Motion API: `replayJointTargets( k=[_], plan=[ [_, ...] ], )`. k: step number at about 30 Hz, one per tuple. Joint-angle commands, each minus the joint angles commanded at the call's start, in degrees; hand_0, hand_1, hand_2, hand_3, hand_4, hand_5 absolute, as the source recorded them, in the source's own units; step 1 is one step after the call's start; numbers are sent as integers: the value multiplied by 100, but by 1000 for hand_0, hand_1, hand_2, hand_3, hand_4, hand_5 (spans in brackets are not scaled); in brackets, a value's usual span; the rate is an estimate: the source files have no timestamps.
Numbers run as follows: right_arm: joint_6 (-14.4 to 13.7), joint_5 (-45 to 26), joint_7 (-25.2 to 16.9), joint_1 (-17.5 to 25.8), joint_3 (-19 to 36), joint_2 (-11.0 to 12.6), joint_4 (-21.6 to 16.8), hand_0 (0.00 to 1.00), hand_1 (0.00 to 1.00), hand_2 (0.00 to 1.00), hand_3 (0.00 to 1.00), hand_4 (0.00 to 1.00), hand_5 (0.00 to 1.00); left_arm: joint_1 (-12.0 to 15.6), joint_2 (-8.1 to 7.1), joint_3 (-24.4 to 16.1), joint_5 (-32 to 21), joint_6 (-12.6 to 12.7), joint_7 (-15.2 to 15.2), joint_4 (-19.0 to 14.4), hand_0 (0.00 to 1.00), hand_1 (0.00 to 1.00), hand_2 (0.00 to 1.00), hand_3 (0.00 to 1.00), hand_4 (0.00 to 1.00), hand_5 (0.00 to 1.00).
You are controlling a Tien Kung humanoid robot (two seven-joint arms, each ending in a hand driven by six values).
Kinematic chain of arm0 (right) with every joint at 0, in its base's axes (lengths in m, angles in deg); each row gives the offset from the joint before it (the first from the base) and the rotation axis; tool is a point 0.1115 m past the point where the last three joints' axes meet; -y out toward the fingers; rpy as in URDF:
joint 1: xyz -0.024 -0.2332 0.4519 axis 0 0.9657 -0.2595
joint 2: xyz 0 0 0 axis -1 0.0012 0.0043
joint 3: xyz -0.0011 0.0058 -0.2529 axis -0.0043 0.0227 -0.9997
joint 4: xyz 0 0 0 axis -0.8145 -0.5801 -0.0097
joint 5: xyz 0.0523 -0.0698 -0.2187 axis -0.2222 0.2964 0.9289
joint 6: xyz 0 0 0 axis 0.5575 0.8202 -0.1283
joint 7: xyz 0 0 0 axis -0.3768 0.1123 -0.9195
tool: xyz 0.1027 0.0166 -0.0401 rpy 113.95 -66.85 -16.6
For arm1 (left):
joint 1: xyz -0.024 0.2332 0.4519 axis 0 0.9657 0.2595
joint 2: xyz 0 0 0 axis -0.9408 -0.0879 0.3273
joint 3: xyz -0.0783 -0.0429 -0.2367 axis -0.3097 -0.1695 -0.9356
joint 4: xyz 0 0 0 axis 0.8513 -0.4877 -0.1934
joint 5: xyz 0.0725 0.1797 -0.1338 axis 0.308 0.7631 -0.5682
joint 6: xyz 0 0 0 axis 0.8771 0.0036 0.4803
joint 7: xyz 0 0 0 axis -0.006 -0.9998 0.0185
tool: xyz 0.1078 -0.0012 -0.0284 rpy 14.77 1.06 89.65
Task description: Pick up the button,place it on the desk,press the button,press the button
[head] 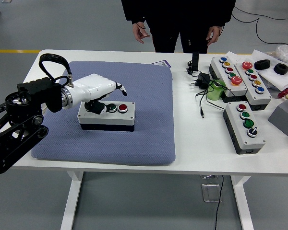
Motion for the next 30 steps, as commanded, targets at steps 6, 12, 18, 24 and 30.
replayJointTargets(
  k=[6,12,18,24,30],
  plan=[
    [1,29,9,15,24,-3,0,788,766,754,604,240,171,133,66,-643,-908,997,-117,303,48,2,15,787,611,2],
    [1,52,14,19,47,-7,0,788,766,754,604,240,171,217,123,-1085,-2361,1889,-274,843,95,246,341,870,862,473],
    [-2,-5,3,14,-8,-8,0,788,766,754,604,241,172,301,161,-1353,-3813,1901,-277,1315,510,671,772,958,866,805],
    [-1,-3,1,1,-13,-9,0,788,765,754,604,241,172,393,189,-1507,-5265,1949,-349,1751,793,856,926,973,835,948],
    [-4,-34,-4,-10,-45,-4,0,788,766,754,604,241,172,424,204,-1591,-6755,1950,-381,2163,827,870,935,976,821,998]
  ],
)
